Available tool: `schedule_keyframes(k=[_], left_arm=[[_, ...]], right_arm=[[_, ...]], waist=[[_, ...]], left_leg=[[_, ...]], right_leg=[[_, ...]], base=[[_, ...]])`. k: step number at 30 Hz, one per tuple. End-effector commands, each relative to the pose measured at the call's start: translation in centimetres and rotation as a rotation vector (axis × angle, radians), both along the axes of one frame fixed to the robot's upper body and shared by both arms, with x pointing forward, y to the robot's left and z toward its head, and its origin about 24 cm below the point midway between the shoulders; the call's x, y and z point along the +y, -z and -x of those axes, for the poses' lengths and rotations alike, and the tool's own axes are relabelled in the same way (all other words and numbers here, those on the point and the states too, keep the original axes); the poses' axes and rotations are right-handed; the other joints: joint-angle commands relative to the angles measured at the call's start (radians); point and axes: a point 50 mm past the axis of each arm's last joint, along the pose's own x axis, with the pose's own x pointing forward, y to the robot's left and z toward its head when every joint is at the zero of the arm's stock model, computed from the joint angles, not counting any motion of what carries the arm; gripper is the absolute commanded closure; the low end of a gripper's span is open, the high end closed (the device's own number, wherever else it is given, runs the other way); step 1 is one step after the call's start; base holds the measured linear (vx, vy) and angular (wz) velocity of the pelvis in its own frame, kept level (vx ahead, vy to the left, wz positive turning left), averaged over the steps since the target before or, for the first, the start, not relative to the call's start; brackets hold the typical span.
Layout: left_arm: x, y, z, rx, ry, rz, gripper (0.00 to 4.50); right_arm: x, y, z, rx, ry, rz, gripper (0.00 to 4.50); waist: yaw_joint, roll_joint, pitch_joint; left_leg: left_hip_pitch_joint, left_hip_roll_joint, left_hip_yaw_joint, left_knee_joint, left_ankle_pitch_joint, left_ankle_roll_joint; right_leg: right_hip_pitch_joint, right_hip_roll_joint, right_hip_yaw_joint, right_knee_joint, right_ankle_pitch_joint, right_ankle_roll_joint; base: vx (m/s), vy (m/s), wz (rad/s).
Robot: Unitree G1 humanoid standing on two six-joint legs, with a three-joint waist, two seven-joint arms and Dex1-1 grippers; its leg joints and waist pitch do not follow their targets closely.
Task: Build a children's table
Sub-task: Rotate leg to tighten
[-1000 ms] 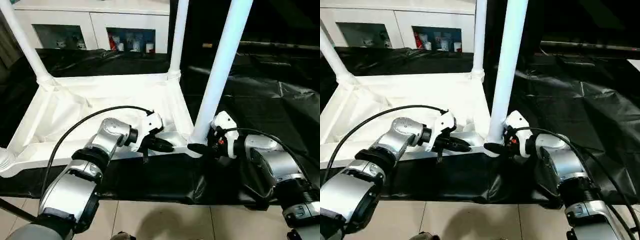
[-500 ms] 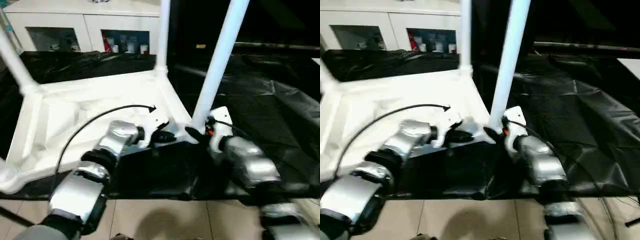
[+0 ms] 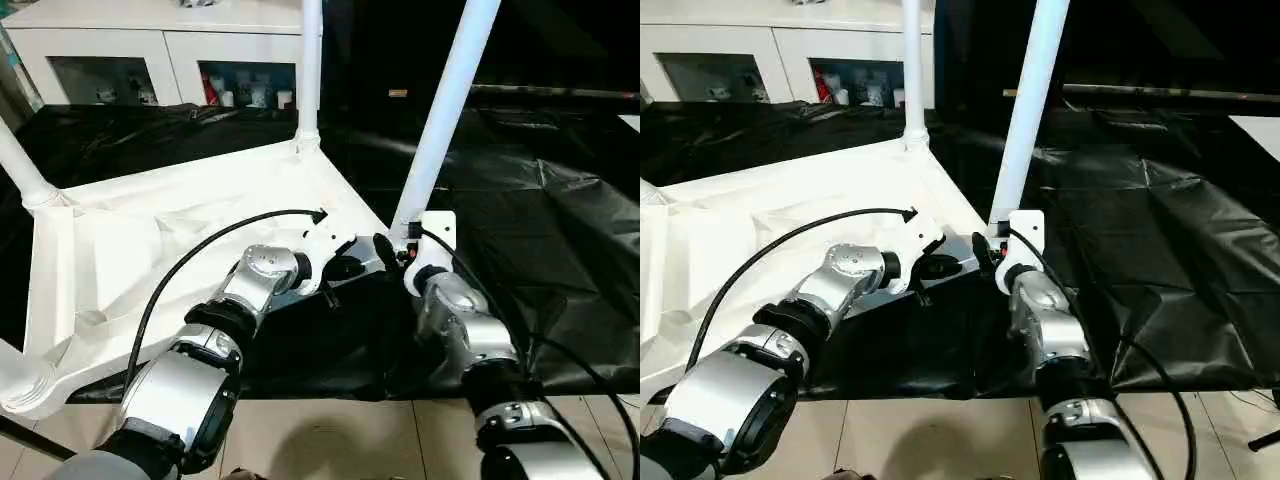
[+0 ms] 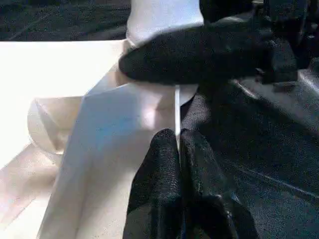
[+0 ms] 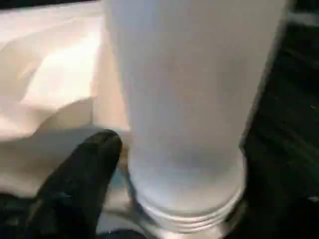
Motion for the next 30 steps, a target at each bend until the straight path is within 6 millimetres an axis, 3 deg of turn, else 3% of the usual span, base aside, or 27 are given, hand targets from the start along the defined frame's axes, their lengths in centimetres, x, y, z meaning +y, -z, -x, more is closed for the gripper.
schedule_keyframes(k=[1,3,4,5,9,11,14,18,30], left_arm=[[-0.3,0.0,0.6,0.0,0.098,0.025,4.5],[0.4,0.0,0.8,0.011,0.16,0.018,4.5],[0.7,-0.1,0.9,0.016,0.187,0.02,4.5],[0.9,-0.1,0.9,0.018,0.202,0.022,4.5],[1.8,-0.8,1.2,0.052,0.311,0.054,4.5],[1.9,-1.0,1.2,0.061,0.33,0.062,4.5],[2.1,-1.2,1.3,0.069,0.358,0.068,4.5],[2.2,-1.1,1.3,0.068,0.36,0.063,4.5],[2.3,-1.0,1.4,0.074,0.363,0.065,4.5]], right_arm=[[0.5,-0.6,0.3,0.0,-0.203,0.045,0.67],[-0.5,-1.4,0.8,-0.01,-0.351,0.092,0.67],[-0.9,-1.7,1.0,-0.013,-0.404,0.115,0.67],[-1.2,-1.8,1.2,-0.013,-0.432,0.126,0.67],[-2.7,-2.2,2.5,0.044,-0.628,0.156,0.67],[-2.9,-2.2,2.5,0.049,-0.643,0.156,0.67],[-3.0,-2.5,2.6,0.053,-0.674,0.147,0.67],[-2.7,-2.5,2.6,0.053,-0.685,0.12,0.67],[-2.5,-2.2,2.7,0.068,-0.691,0.105,1.66]], waist=[[0.004,-0.006,-0.062],[0.007,-0.012,-0.063],[0.011,-0.007,-0.063],[0.015,-0.01,-0.064],[0.032,-0.009,-0.071],[0.036,-0.007,-0.07],[0.043,-0.005,-0.071],[0.049,-0.006,-0.069],[0.052,-0.006,-0.071]], left_leg=[[0.021,0.04,-0.025,-0.074,-0.318,0.035],[0.02,0.04,-0.02,-0.069,-0.29,0.058],[0.02,0.04,-0.021,-0.068,-0.279,0.062],[0.019,0.041,-0.02,-0.067,-0.264,0.067],[0.017,0.048,-0.017,-0.061,-0.19,0.09],[0.018,0.05,-0.015,-0.058,-0.172,0.106],[0.021,0.052,-0.015,-0.058,-0.186,0.101],[0.024,0.052,-0.014,-0.06,-0.218,0.081],[0.022,0.05,-0.015,-0.059,-0.2,0.076]], right_leg=[[0.038,-0.06,0.037,-0.077,-0.306,-0.196],[0.039,-0.06,0.037,-0.077,-0.293,-0.2],[0.042,-0.062,0.037,-0.077,-0.288,-0.202],[0.044,-0.06,0.036,-0.076,-0.274,-0.203],[0.048,-0.057,0.032,-0.054,-0.149,-0.254],[0.046,-0.056,0.032,-0.048,-0.101,-0.279],[0.044,-0.057,0.032,-0.045,-0.1,-0.295],[0.042,-0.058,0.034,-0.05,-0.146,-0.287],[0.044,-0.058,0.033,-0.048,-0.135,-0.279]], base=[[0.0,0.0,0.0],[0.0,0.0,0.0],[0.0,0.0,0.0],[0.0,0.0,0.0],[0.0,0.0,0.0],[0.0,0.0,0.0],[0.0,0.0,0.0],[0.0,0.0,0.0],[0.0,0.0,0.0]])
